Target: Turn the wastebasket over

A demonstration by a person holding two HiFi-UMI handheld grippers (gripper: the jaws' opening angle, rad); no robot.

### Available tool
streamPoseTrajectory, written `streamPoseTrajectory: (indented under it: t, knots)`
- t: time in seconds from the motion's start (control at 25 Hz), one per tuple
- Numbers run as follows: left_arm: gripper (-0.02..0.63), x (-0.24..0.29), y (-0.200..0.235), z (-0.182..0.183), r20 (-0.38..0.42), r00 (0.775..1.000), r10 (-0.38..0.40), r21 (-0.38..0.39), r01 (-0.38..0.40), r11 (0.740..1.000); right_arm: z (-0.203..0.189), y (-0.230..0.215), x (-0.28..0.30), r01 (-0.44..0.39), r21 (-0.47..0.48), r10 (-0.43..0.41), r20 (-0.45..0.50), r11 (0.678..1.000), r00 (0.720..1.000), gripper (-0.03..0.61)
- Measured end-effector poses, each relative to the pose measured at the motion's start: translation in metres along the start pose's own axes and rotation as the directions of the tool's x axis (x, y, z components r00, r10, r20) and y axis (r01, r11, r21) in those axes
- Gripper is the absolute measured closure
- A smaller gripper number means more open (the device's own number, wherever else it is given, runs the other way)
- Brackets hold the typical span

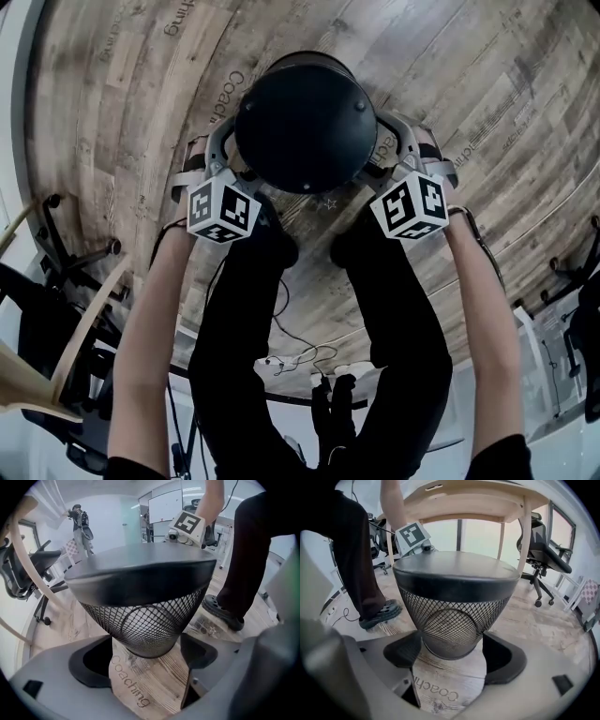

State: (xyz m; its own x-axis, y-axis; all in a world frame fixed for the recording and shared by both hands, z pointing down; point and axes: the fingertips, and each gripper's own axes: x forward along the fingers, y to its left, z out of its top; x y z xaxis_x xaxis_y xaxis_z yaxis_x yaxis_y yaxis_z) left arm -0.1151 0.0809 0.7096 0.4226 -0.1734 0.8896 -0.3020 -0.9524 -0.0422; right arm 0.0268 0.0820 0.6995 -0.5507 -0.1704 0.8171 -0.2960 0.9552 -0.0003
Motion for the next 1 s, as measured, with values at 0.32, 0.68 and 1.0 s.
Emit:
streamPoseTrajectory:
  t: [0.32, 0.68, 1.0]
  knots:
    - [0.171, -0.014, -0.006, 0.008, -0.034, 0.994, -0.108, -0.036, 0.107, 0.994, 0.007, 0.008, -0.017, -0.074, 0.084, 0.075, -0.004, 0.994, 0.997, 0.190]
    - [0.172, -0.055, -0.050, 0.031, 0.022, 0.944, -0.328, -0.096, 0.329, 0.940, 0.004, 0.051, -0.061, -0.262, 0.302, 0.279, -0.015, 0.917, 0.960, 0.190]
    - [0.172, -0.082, -0.088, 0.031, 0.059, 0.840, -0.539, -0.208, 0.538, 0.817, 0.009, 0.094, -0.090, -0.397, 0.485, 0.427, 0.052, 0.779, 0.903, 0.192]
